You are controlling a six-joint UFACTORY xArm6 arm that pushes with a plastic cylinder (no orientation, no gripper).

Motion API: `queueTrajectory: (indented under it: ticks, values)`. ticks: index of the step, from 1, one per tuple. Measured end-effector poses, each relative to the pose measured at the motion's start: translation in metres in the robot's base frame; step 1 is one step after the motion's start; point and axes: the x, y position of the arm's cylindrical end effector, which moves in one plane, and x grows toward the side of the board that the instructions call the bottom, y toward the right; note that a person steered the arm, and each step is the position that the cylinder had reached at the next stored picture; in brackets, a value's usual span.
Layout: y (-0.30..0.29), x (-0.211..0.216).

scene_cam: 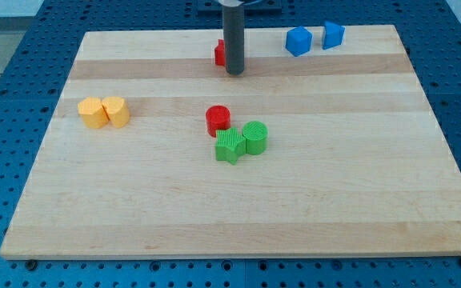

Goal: Slide the red circle parallel to the right of the yellow heart

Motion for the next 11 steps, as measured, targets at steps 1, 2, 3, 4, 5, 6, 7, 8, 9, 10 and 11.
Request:
queueTrajectory:
  ticks: [1,2,3,4,5,6,7,8,9,10,11]
  values:
    - [-0.018,-0.012]
    - [-0.025,-0.015]
    - [-0.005,0.019]
    - [0.013,0.053]
    - [0.017,0.077]
    - [-0.006,0.117]
    - [-0.008,0.155]
    - [-0.02,0.174]
    - [-0.038,0.184]
    - [-0.046,0.167]
    - [-0.1,0.125]
